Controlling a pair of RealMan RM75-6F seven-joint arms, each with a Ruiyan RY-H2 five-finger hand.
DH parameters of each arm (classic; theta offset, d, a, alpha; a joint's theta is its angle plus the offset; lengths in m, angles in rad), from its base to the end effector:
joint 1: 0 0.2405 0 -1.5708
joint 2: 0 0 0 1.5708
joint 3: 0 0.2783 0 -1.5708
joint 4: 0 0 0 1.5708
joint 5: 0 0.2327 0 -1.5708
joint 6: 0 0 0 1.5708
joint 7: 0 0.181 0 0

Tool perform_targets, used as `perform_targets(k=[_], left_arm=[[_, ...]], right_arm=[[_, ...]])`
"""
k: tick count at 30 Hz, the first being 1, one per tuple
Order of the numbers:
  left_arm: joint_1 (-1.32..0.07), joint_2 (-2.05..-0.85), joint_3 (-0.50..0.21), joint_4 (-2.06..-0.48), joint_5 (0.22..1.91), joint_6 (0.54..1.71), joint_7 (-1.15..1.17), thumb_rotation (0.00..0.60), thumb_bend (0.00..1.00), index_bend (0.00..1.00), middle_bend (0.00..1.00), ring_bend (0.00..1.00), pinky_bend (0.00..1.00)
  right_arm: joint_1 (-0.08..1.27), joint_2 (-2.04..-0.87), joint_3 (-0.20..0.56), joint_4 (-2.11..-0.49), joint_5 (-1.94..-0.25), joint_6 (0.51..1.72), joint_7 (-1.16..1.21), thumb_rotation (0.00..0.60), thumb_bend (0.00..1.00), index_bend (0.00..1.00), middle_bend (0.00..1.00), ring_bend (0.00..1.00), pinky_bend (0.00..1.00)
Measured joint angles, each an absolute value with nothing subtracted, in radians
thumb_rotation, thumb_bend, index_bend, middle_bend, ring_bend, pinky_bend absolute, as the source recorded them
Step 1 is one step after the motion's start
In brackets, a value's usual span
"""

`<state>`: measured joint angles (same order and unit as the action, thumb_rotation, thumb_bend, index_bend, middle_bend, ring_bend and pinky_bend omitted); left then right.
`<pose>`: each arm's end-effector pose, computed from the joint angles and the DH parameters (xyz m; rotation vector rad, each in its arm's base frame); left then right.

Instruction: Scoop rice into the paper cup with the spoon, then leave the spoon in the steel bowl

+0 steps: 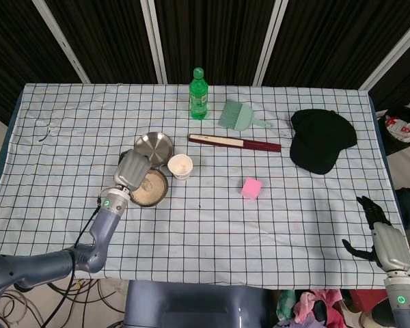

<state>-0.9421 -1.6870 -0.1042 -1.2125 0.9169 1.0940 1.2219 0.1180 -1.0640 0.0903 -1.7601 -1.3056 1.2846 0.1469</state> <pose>-0.1393 0.4536 -0.0603 -1.8259 -0.0014 -0.3085 -0.3420 -0.2347 0.1344 1.2351 -1.2774 0.9300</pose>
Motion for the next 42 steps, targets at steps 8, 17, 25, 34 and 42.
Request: perform_targets(k=[8,17,25,34,42], left_arm=[[-0.947,-1.671,-0.127,-1.247,0.912,1.109,1.226,0.600,0.53,0.81,1.00,1.00,1.00],[-0.962,-1.671,-0.160,-1.268,0.899,1.117,1.219,0.600,0.53,0.81,1.00,1.00,1.00],[-0.982,-1.691,-0.204,-1.261,0.869,1.124,1.203,0.600,0.53,0.81,1.00,1.00,1.00],[-1.022,-1.718,-0.259,-1.231,0.840,1.131,1.189,0.600,0.53,0.81,1.00,1.00,1.00],[-1.078,-1.753,-0.294,-1.157,0.805,1.116,1.215,0.600,0.53,0.81,1.00,1.00,1.00]], right_arm=[[0.118,-1.064,0.090,-1.760,-1.307,1.284,0.146,0.600,0.22,0.00,0.00,0.00,0.20],[0.118,-1.064,0.090,-1.760,-1.307,1.286,0.146,0.600,0.22,0.00,0.00,0.00,0.20],[0.117,-1.064,0.091,-1.760,-1.306,1.287,0.146,0.600,0.22,0.00,0.00,0.00,0.20],[0.117,-1.064,0.093,-1.759,-1.304,1.287,0.150,0.600,0.22,0.00,0.00,0.00,0.20],[0.117,-1.063,0.095,-1.761,-1.301,1.287,0.155,0.600,0.22,0.00,0.00,0.00,0.20]])
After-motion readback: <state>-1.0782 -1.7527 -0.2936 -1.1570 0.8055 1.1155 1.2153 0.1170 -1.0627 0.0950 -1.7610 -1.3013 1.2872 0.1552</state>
